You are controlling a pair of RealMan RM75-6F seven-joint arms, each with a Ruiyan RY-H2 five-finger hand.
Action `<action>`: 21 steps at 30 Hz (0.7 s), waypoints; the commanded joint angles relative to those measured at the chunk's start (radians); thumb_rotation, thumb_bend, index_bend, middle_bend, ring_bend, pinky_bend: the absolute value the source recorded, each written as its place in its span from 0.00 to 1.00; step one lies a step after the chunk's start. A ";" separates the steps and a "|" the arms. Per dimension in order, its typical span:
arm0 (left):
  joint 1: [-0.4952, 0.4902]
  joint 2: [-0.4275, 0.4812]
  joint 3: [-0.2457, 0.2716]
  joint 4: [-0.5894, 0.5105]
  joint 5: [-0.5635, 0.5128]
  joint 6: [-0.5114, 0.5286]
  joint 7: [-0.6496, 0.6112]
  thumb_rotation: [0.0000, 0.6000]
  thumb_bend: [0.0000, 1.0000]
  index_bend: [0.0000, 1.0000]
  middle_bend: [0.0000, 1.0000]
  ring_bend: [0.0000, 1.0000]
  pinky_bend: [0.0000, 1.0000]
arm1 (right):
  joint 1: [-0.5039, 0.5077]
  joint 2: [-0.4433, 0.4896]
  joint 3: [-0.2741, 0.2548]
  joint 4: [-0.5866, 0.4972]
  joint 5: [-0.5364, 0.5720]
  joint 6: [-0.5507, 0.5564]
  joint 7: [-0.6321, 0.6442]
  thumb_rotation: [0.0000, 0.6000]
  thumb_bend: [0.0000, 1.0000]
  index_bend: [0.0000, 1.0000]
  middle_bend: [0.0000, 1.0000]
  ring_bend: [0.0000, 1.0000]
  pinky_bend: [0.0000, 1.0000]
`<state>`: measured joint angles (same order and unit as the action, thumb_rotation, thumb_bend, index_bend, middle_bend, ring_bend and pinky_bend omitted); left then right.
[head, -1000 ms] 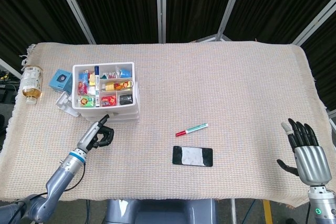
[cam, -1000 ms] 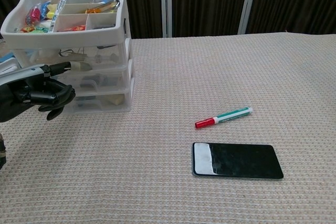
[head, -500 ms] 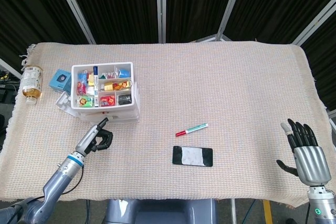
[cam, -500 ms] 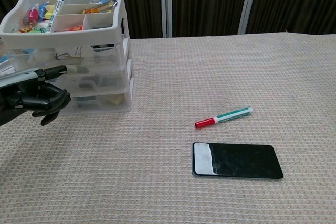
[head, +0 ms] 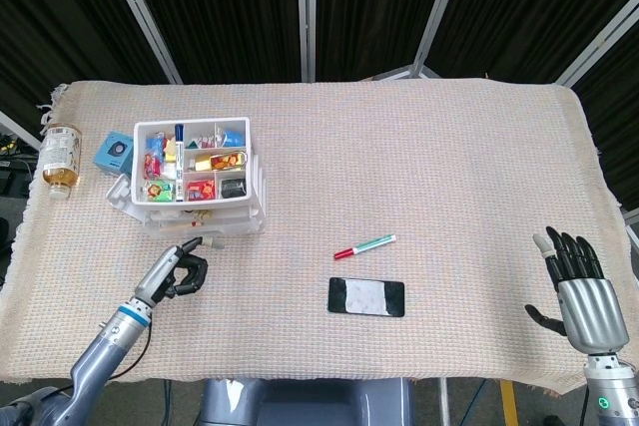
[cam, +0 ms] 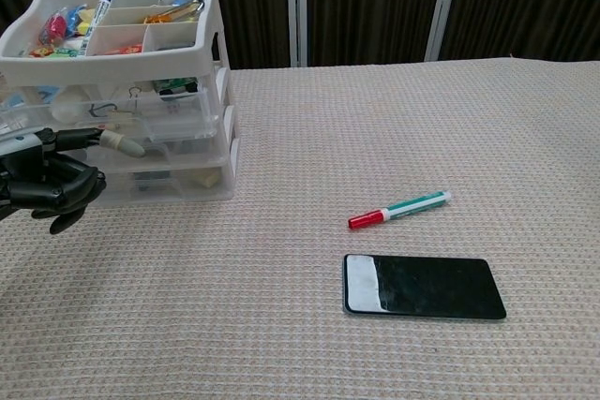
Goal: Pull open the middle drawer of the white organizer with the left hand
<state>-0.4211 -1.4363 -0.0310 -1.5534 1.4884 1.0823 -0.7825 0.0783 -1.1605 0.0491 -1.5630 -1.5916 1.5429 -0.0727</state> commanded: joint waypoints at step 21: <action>0.148 0.000 0.023 -0.014 0.127 0.358 0.567 1.00 0.72 0.14 0.79 0.87 0.74 | -0.003 -0.009 -0.005 -0.002 -0.009 0.004 -0.024 1.00 0.02 0.00 0.00 0.00 0.00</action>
<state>-0.3002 -1.4593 -0.0026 -1.5087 1.5839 1.3766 -0.3437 0.0757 -1.1692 0.0442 -1.5648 -1.6008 1.5473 -0.0966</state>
